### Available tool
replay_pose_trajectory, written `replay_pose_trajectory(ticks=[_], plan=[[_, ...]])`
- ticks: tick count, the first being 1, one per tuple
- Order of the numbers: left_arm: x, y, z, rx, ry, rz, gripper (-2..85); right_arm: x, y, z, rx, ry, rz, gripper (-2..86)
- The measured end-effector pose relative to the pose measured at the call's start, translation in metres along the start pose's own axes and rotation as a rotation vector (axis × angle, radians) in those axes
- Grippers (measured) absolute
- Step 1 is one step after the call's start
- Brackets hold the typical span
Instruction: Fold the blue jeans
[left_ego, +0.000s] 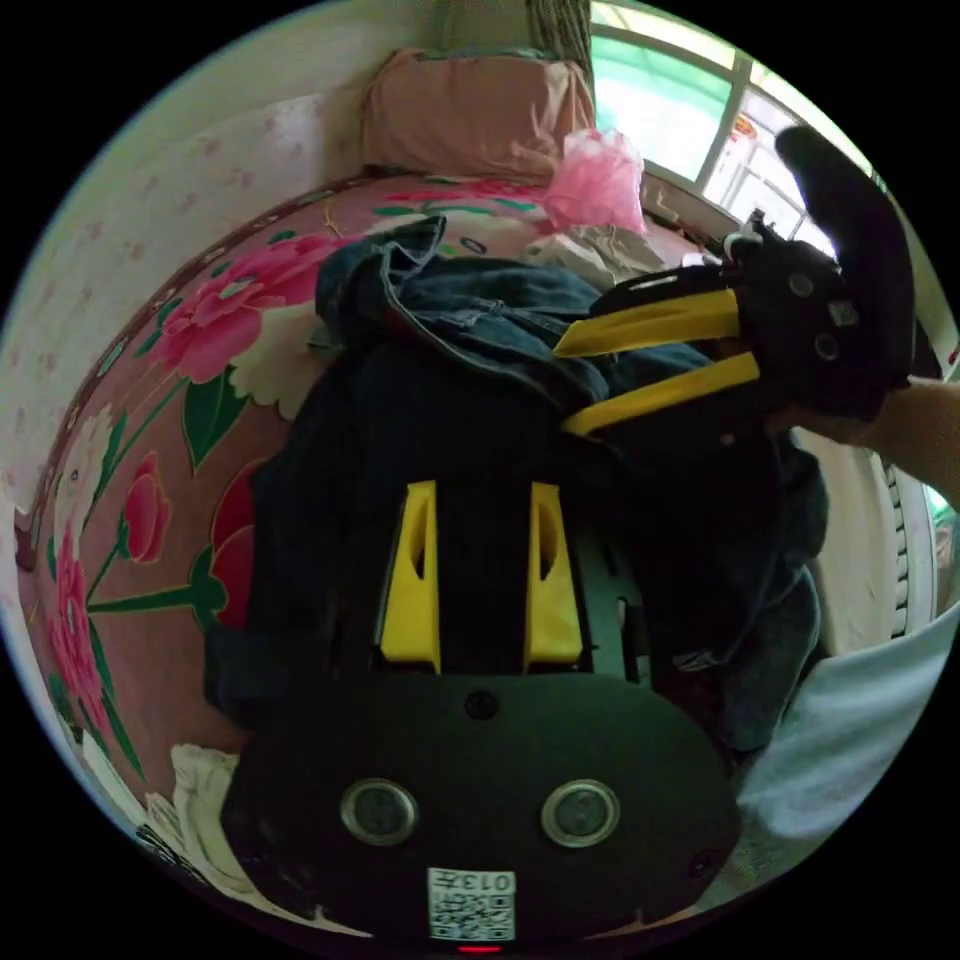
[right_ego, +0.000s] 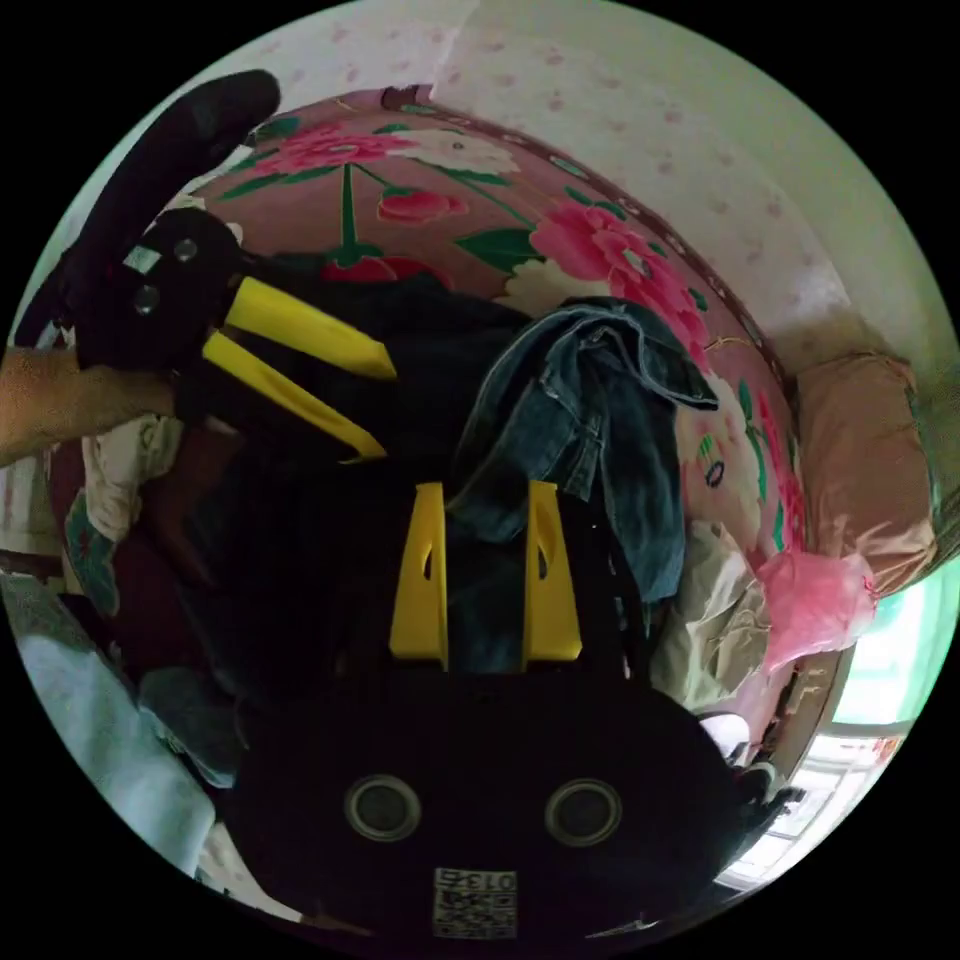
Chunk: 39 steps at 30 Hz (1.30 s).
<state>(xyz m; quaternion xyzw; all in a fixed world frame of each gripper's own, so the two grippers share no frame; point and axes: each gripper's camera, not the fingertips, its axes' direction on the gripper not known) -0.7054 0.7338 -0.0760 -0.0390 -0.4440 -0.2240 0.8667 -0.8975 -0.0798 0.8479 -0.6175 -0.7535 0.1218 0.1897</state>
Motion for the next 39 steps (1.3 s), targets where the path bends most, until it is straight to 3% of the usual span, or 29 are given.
replay_pose_trajectory(ticks=[4, 6, 8, 9, 11, 14, 18, 20, 22, 24, 27, 31, 37, 39], plan=[[-0.042, 0.003, -0.012, 0.002, 0.093, -0.042, 3.9, 0.02, 0.003, -0.023, 0.064, -0.156, 0.201, 4.3], [-0.066, 0.014, -0.031, 0.053, 0.174, -0.105, 2.8, 0.05, 0.027, -0.067, 0.214, -0.259, 0.414, 3.5], [-0.086, 0.028, -0.064, 0.142, 0.133, -0.161, 4.2, 0.057, 0.047, -0.114, 0.34, -0.255, 0.458, 3.1], [-0.09, 0.029, -0.073, 0.172, 0.121, -0.178, 5.4, 0.045, 0.057, -0.15, 0.413, -0.21, 0.373, 2.9], [-0.114, 0.021, -0.111, 0.315, 0.199, -0.275, 16.5, 0.012, 0.068, -0.198, 0.445, -0.158, 0.198, 2.7], [-0.131, -0.013, -0.143, 0.366, 0.376, -0.286, 24.1, -0.078, 0.086, -0.241, 0.354, -0.068, -0.06, 2.5], [-0.113, -0.058, -0.141, 0.206, 0.459, -0.187, 28.2, -0.22, 0.117, -0.247, 0.211, -0.012, -0.256, 2.3], [-0.093, -0.076, -0.107, -0.031, 0.458, -0.145, 27.3, -0.265, 0.13, -0.247, 0.173, -0.027, -0.229, 2.3], [-0.079, -0.08, -0.082, -0.208, 0.351, -0.114, 16.9, -0.301, 0.143, -0.254, 0.164, -0.016, -0.16, 2.4], [-0.073, -0.079, -0.083, -0.23, 0.227, -0.081, 10.6, -0.325, 0.164, -0.268, 0.163, -0.018, -0.017, 2.5], [-0.085, -0.077, -0.123, -0.107, 0.362, -0.176, 8.1, -0.329, 0.209, -0.287, 0.172, 0.009, 0.179, 2.5], [-0.094, -0.089, -0.237, 0.339, 0.691, -0.243, 7.6, -0.305, 0.277, -0.34, 0.312, 0.116, 0.44, 2.6], [0.023, -0.164, -0.469, 0.729, 0.471, 0.248, 7.7, -0.304, 0.35, -0.521, 0.679, 0.594, 0.518, 2.4], [0.058, -0.175, -0.53, 0.877, 0.499, 0.343, 7.7, -0.323, 0.387, -0.597, 0.833, 0.728, 0.537, 2.4]])
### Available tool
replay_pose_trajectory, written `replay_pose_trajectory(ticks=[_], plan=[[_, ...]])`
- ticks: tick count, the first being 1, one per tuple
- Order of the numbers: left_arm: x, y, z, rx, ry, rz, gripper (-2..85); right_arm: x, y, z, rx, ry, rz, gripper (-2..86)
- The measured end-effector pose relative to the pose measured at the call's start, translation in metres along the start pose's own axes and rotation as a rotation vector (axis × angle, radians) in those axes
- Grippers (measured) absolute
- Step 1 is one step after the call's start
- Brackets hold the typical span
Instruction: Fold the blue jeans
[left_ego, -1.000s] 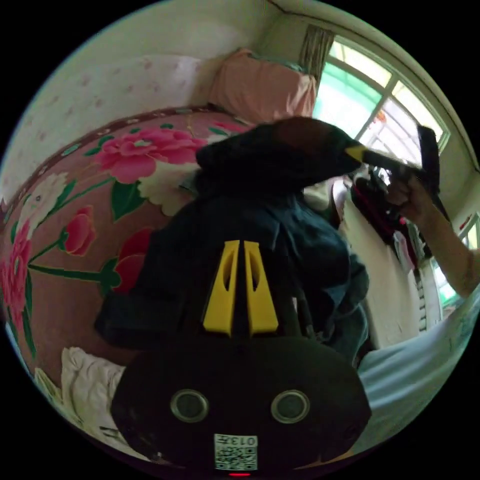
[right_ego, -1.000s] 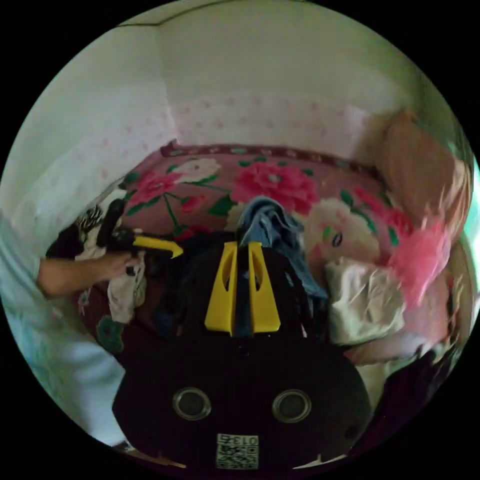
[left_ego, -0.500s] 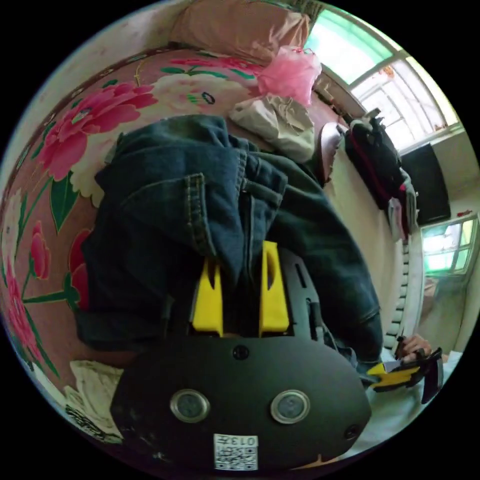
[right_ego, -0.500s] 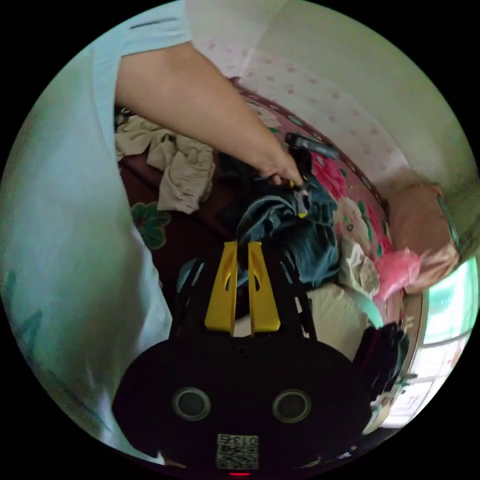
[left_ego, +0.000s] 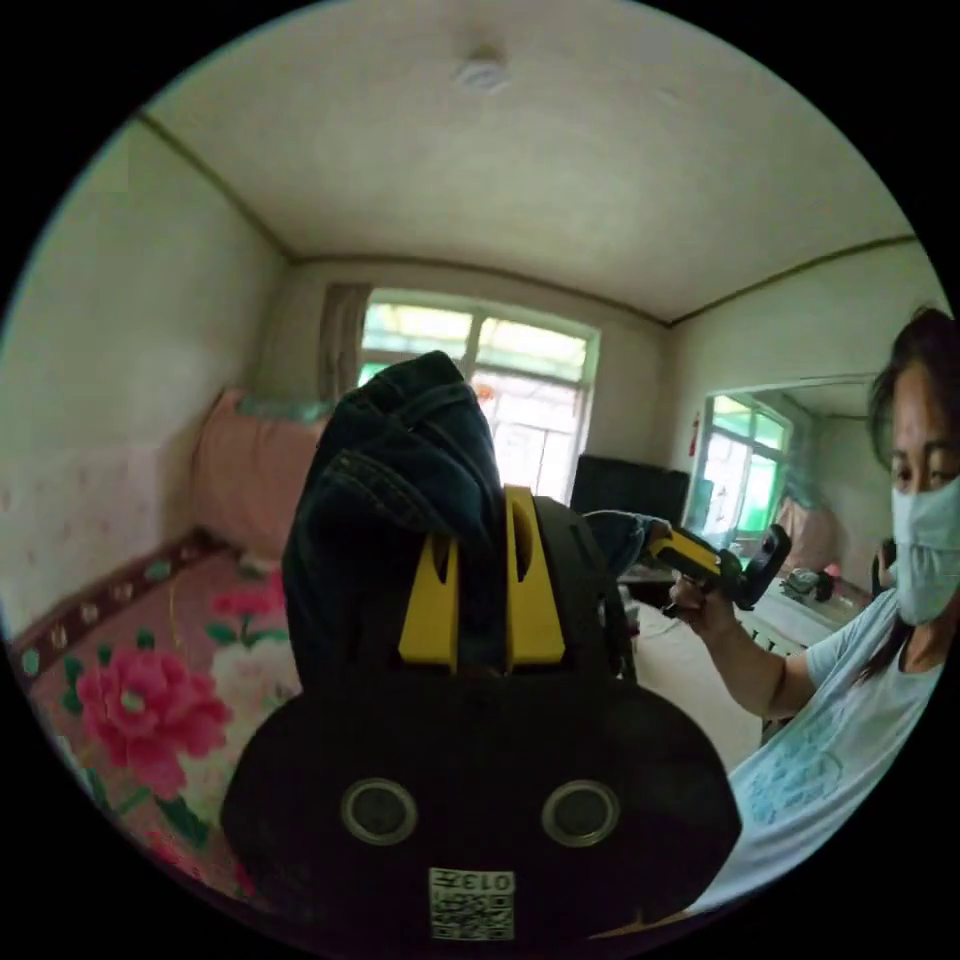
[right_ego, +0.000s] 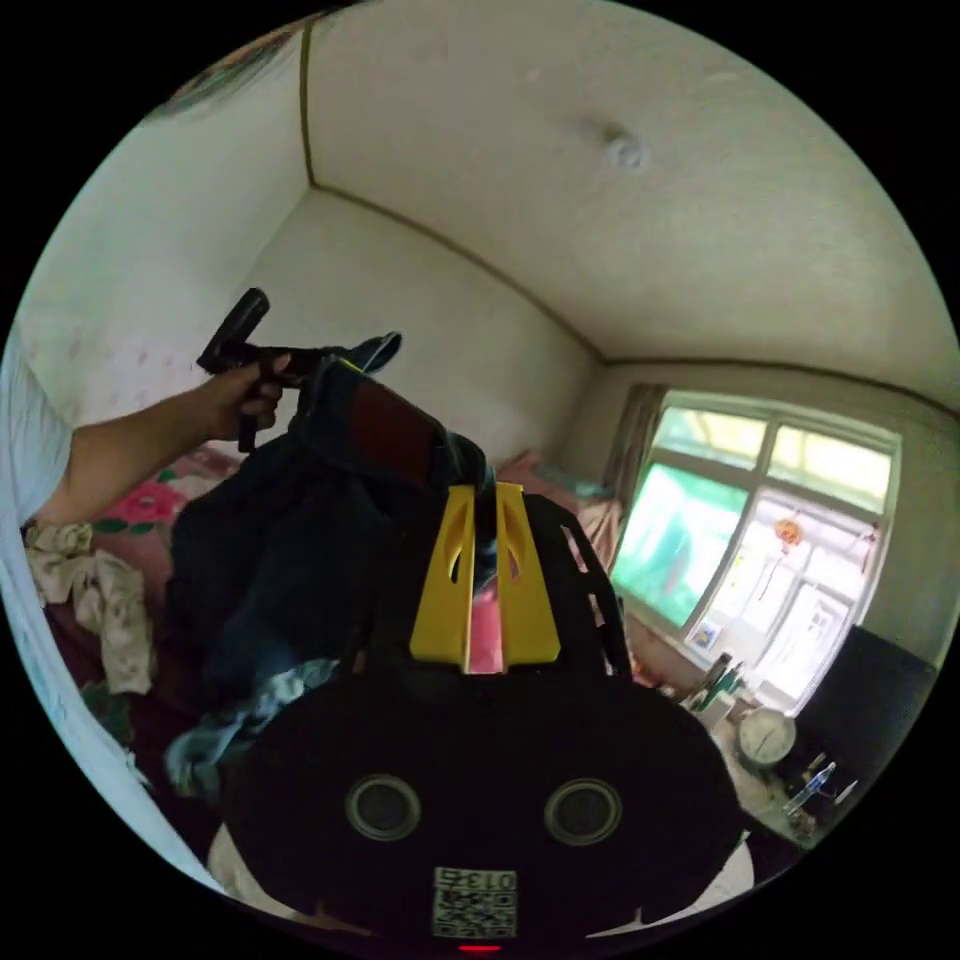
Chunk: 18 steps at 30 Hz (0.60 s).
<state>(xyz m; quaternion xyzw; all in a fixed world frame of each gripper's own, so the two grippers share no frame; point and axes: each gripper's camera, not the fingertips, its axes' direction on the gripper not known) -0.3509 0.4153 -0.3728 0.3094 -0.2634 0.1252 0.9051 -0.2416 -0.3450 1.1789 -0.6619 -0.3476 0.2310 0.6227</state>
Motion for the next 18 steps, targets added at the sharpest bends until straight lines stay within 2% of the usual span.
replay_pose_trajectory(ticks=[2, 5, 8, 12, 18], plan=[[0.058, -0.068, -0.002, 0.139, 0.045, 0.135, 7.8, 0.019, -0.02, -0.05, 0.102, 0.101, -0.022, 2.3], [0.128, -0.14, 0.019, 0.192, 0.055, 0.284, 7.9, 0.048, -0.043, -0.128, 0.19, 0.261, -0.023, 2.3], [0.184, -0.194, 0.064, 0.202, 0.135, 0.324, 8.0, 0.085, -0.05, -0.195, 0.169, 0.356, 0.002, 2.3], [0.259, -0.23, 0.126, 0.204, 0.283, 0.408, 8.1, 0.119, -0.045, -0.302, 0.145, 0.565, -0.029, 2.4], [0.388, -0.26, 0.24, 0.182, 0.64, 0.457, 8.2, 0.136, -0.036, -0.456, 0.072, 0.887, -0.107, 2.5]])
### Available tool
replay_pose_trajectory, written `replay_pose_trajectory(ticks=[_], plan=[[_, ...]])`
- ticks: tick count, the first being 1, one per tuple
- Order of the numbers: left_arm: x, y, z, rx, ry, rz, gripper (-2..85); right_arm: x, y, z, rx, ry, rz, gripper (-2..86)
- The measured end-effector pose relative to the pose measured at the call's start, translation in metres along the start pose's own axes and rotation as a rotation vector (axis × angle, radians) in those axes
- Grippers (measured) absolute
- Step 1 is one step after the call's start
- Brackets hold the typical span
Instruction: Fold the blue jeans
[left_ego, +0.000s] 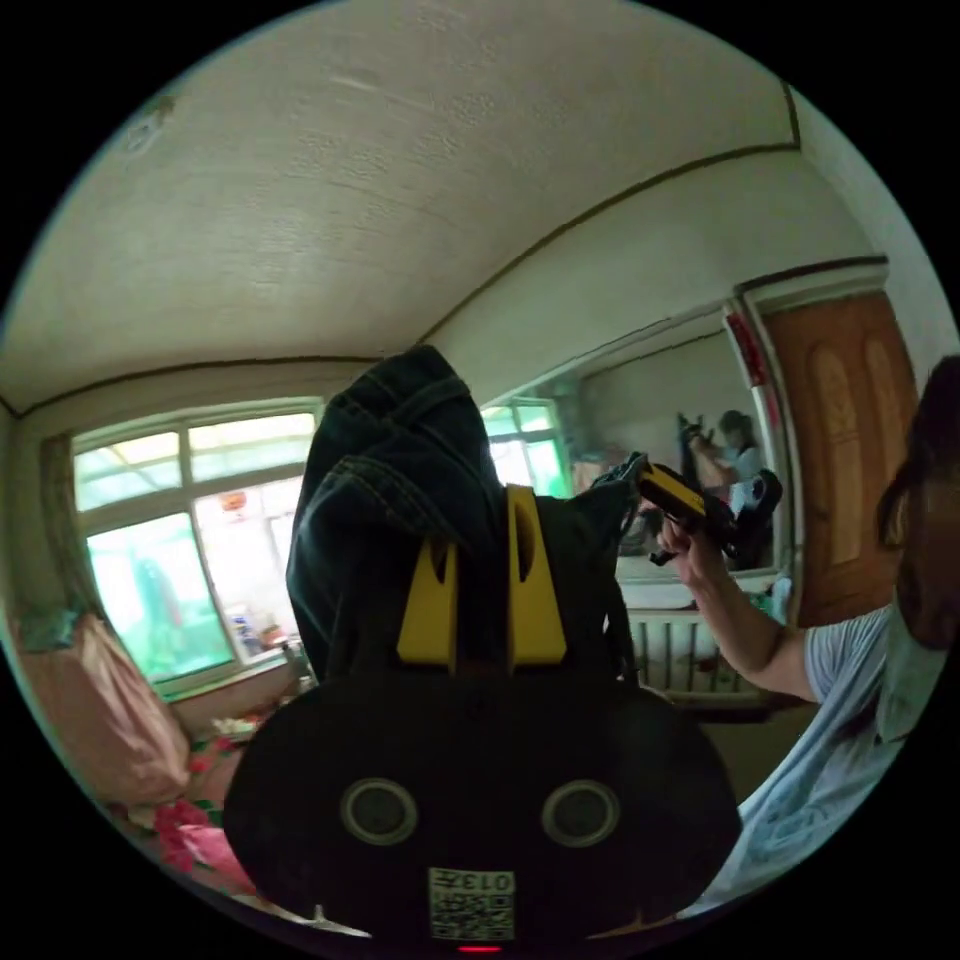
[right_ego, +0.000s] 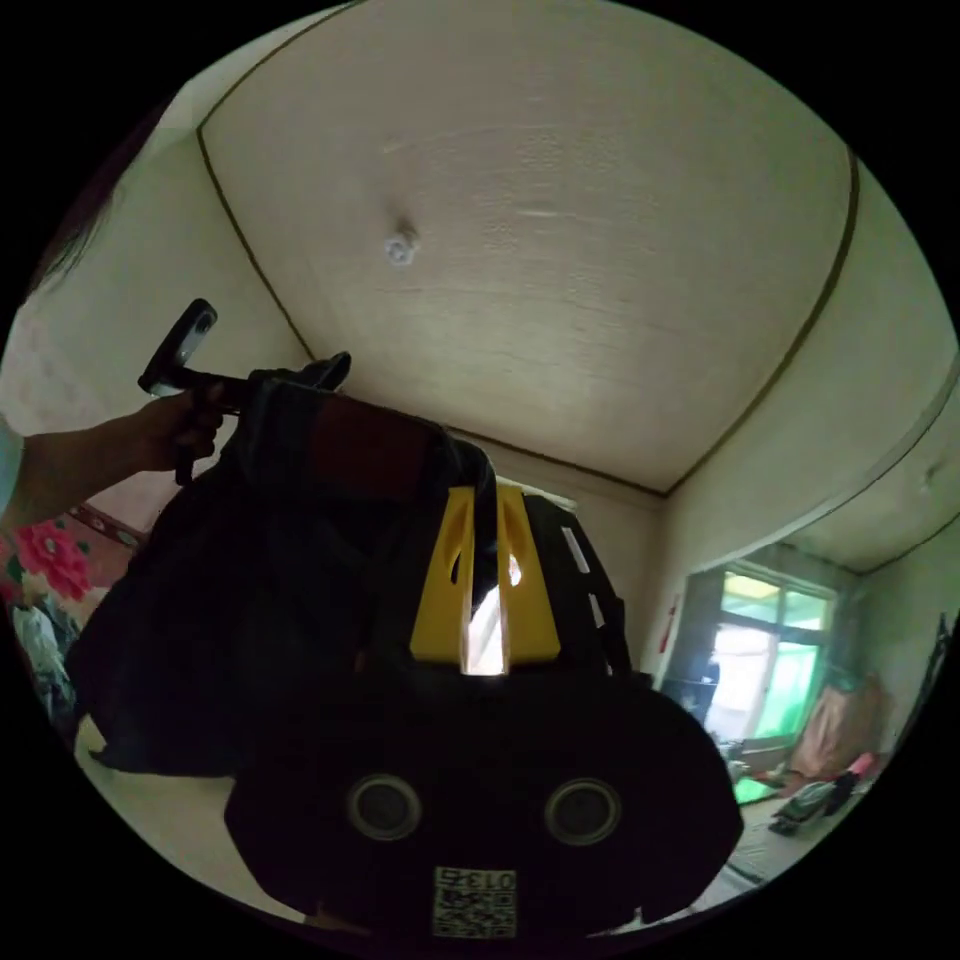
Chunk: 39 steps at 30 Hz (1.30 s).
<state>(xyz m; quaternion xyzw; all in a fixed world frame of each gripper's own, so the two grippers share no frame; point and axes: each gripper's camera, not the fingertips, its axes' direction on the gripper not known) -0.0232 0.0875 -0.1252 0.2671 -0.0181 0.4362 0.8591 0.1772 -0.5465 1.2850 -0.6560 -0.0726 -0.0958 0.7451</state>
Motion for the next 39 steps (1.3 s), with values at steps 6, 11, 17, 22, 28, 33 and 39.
replay_pose_trajectory(ticks=[6, 11, 17, 22, 28, 33, 39], plan=[[-0.007, -0.025, 0.189, 0.101, 0.337, -0.097, 8.0, 0.084, -0.004, -0.045, -0.101, 0.272, -0.153, 2.5], [-0.023, 0.005, 0.306, 0.175, 0.532, -0.123, 8.1, 0.087, 0.024, -0.081, -0.153, 0.209, -0.211, 2.5], [-0.079, 0.138, 0.413, -0.029, 0.643, -0.295, 7.8, 0.025, 0.127, -0.067, -0.334, -0.189, -0.04, 2.5], [-0.139, 0.319, 0.46, -0.204, 0.612, -0.604, 7.9, -0.085, 0.255, -0.014, -0.566, -0.554, 0.182, 2.6], [-0.172, 0.549, 0.5, -0.797, 0.331, -0.821, 8.2, -0.256, 0.433, 0.059, -0.987, -0.868, 0.338, 2.9], [-0.172, 0.66, 0.498, -0.839, 0.258, -1.126, 11.4, -0.349, 0.507, 0.092, -1.221, -1.105, 0.357, 3.0], [-0.187, 0.685, 0.472, -0.776, 0.161, -1.168, 17.4, -0.359, 0.528, 0.139, -1.22, -1.088, 0.523, 3.2]])
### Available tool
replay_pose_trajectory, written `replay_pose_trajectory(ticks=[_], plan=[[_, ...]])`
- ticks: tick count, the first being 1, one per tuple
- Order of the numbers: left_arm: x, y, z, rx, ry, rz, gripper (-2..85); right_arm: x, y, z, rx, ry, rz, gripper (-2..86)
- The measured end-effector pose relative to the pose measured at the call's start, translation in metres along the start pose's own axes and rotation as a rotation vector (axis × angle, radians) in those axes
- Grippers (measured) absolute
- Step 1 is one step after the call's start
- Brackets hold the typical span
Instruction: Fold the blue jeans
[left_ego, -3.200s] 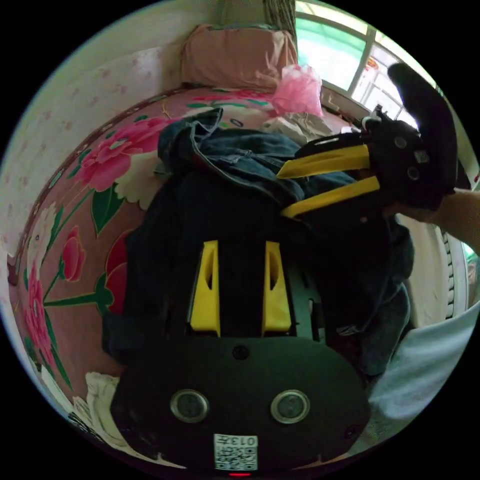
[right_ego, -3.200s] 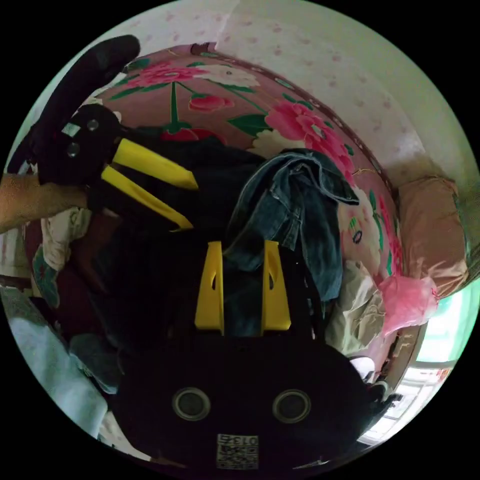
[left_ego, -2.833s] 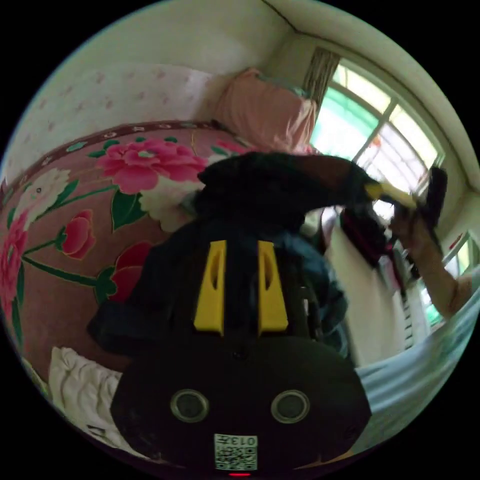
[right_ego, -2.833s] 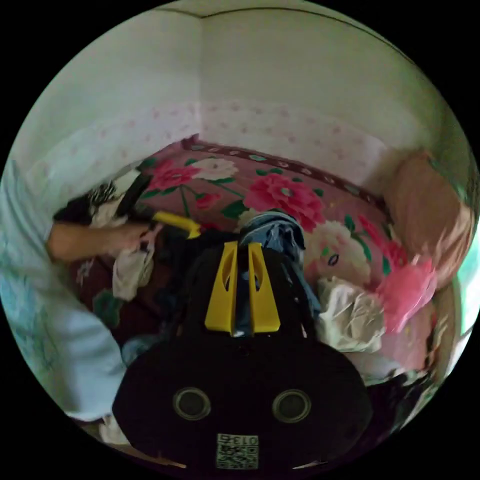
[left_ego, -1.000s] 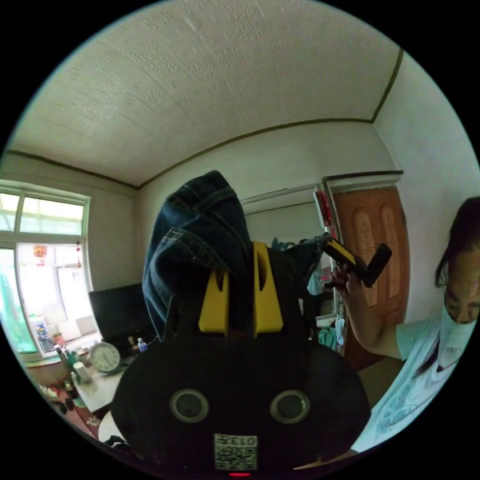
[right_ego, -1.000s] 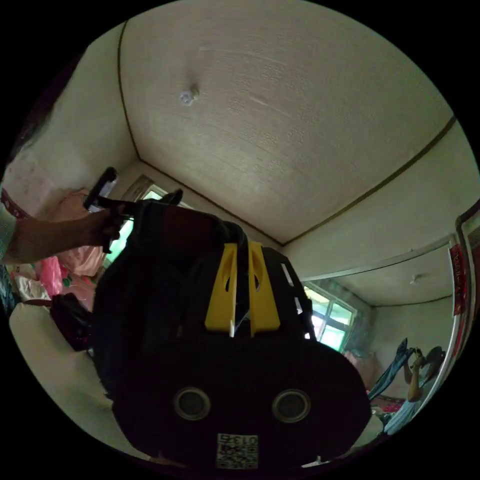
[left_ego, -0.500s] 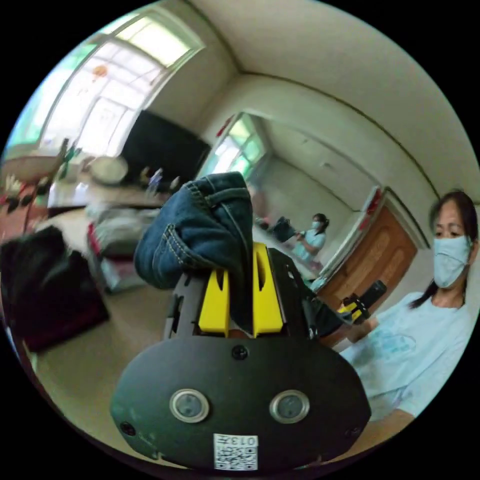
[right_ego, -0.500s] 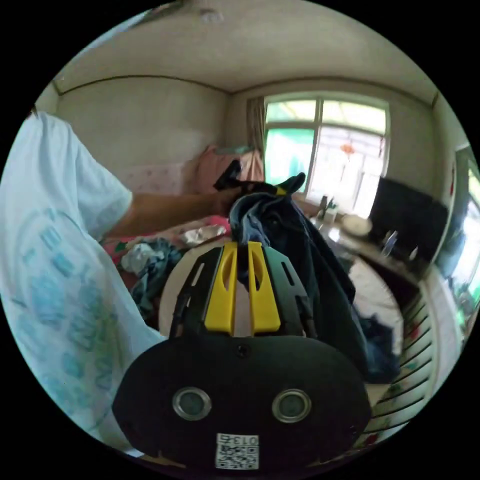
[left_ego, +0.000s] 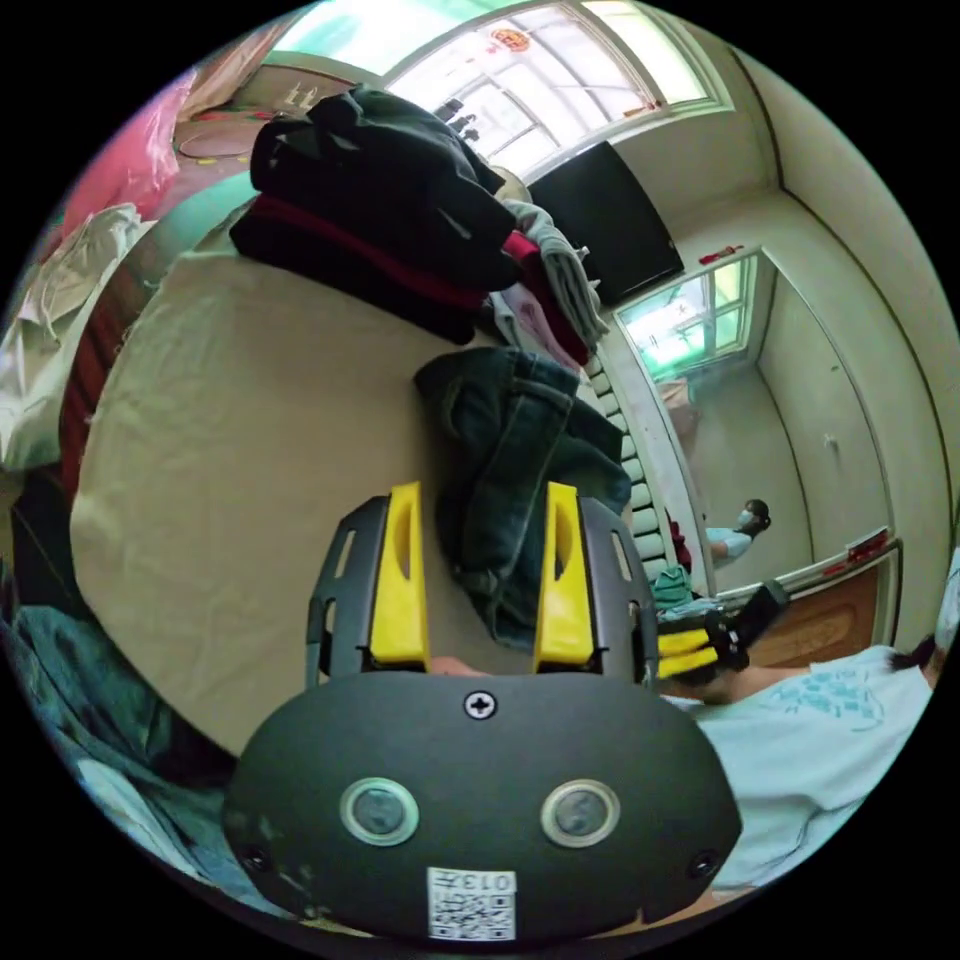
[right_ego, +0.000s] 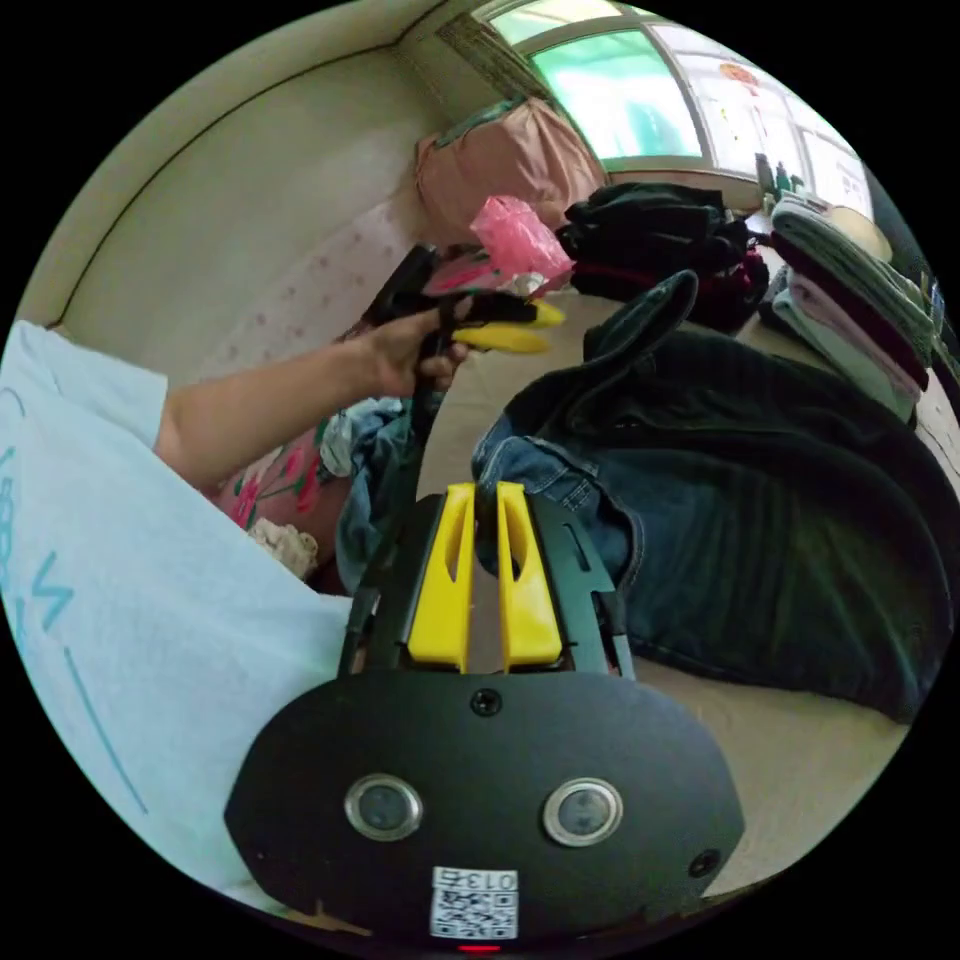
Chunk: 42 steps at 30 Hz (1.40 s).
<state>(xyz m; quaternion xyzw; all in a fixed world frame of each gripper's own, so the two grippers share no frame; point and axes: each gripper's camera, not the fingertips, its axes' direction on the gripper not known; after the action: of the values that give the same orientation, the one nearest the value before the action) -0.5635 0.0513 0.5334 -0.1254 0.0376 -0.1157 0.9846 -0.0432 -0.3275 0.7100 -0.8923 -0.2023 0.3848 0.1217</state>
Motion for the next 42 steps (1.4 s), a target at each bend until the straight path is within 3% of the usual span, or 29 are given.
replay_pose_trajectory(ticks=[7, 12, 14, 16, 18, 22, 25, 28, 31, 33, 34, 36, 42], plan=[[-0.017, 0.052, 0.058, -0.18, 0.161, -0.16, 26.8, -0.012, -0.033, 0.033, -0.017, 0.163, -0.216, 3.3], [-0.045, 0.058, 0.099, -0.105, 0.303, -0.319, 25.4, -0.036, -0.023, 0.073, -0.134, 0.371, -0.512, 3.3], [-0.044, 0.053, 0.126, -0.189, 0.314, -0.297, 23.0, -0.04, -0.018, 0.081, -0.155, 0.425, -0.573, 3.3], [-0.041, 0.048, 0.146, -0.241, 0.377, -0.254, 10.1, -0.041, -0.014, 0.089, -0.175, 0.456, -0.614, 3.4], [-0.043, 0.041, 0.152, -0.205, 0.411, -0.252, 5.1, -0.037, -0.015, 0.096, -0.186, 0.491, -0.619, 3.7], [-0.024, 0.015, 0.126, -0.215, 0.313, -0.042, 3.8, -0.032, -0.026, 0.082, -0.108, 0.491, -0.656, 4.8], [-0.021, 0.004, 0.094, -0.226, 0.277, 0.07, 3.6, -0.026, -0.032, 0.055, -0.003, 0.368, -0.645, 7.0], [-0.069, 0.002, 0.069, -0.212, 0.199, -0.006, 3.5, 0.024, -0.025, 0.023, 0.066, 0.238, -0.375, 10.9], [-0.136, 0.008, 0.067, -0.252, 0.136, -0.151, 3.2, 0.128, 0.016, -0.002, 0.092, 0.209, 0.092, 11.5], [-0.166, 0.013, 0.07, -0.285, 0.148, -0.212, 3.0, 0.219, 0.079, -0.035, 0.217, 0.18, 0.502, 11.0], [-0.176, 0.015, 0.069, -0.293, 0.137, -0.236, 2.8, 0.237, 0.095, -0.045, 0.251, 0.189, 0.575, 11.0], [-0.18, 0.012, 0.061, -0.295, 0.113, -0.227, 2.9, 0.293, 0.151, -0.085, 0.347, 0.342, 0.805, 11.6], [-0.19, 0.003, 0.051, -0.248, 0.07, -0.321, 4.6, 0.398, 0.234, -0.165, 0.473, 0.643, 1.153, 13.8]])
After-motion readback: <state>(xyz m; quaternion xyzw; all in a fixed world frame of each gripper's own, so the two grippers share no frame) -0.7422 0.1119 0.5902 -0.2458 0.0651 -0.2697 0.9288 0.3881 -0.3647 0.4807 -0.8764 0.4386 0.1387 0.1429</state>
